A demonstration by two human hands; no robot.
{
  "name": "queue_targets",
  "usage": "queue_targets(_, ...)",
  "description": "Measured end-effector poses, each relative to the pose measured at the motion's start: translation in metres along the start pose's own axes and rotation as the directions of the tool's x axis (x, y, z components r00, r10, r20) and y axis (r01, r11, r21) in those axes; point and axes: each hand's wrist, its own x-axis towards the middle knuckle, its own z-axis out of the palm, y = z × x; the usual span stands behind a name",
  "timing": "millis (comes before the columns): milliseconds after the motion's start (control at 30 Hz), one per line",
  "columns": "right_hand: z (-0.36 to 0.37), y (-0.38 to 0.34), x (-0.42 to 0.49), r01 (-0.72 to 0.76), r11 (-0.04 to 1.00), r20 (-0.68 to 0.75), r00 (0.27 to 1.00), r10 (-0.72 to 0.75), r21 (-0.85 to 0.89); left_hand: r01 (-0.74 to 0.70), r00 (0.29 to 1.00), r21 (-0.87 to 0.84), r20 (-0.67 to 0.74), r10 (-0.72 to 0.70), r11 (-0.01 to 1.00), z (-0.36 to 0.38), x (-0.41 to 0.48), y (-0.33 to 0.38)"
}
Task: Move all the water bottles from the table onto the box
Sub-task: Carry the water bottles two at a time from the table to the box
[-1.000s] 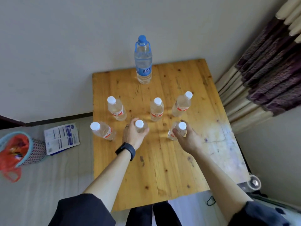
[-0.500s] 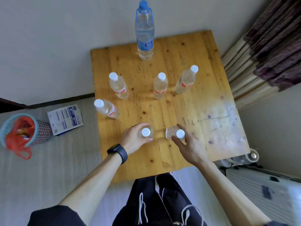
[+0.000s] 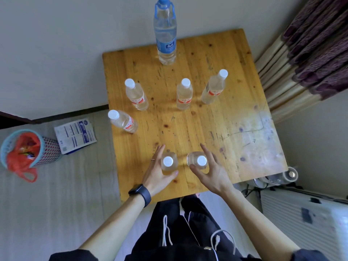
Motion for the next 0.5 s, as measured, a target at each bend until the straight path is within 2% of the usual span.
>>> queue_targets(100, 0.004, -0.002, 0.007, -0.032, 0.999, -0.011, 0.999, 0.033, 0.028, 0.026, 0.992, -0.077, -0.121, -0.036, 0.997, 0.009, 0.003, 0.004)
queue_targets(267, 0.021, -0.001, 0.019, -0.084, 0.990, -0.059, 0.994, 0.091, 0.113, 0.069, 0.976, 0.074, -0.209, -0.052, 0.995, 0.021, 0.013, 0.008)
queue_targets(367, 0.025, 0.001, 0.020, -0.100, 0.987, -0.106, 0.988, 0.114, 0.126, 0.027, 0.960, 0.134, -0.278, 0.011, 0.991, 0.021, 0.015, 0.005)
queue_targets(500, 0.029, 0.000, 0.022, -0.109, 0.986, -0.153, 0.980, 0.127, 0.125, 0.000, 0.959, 0.176, -0.280, 0.050, 0.984, 0.019, 0.019, 0.003)
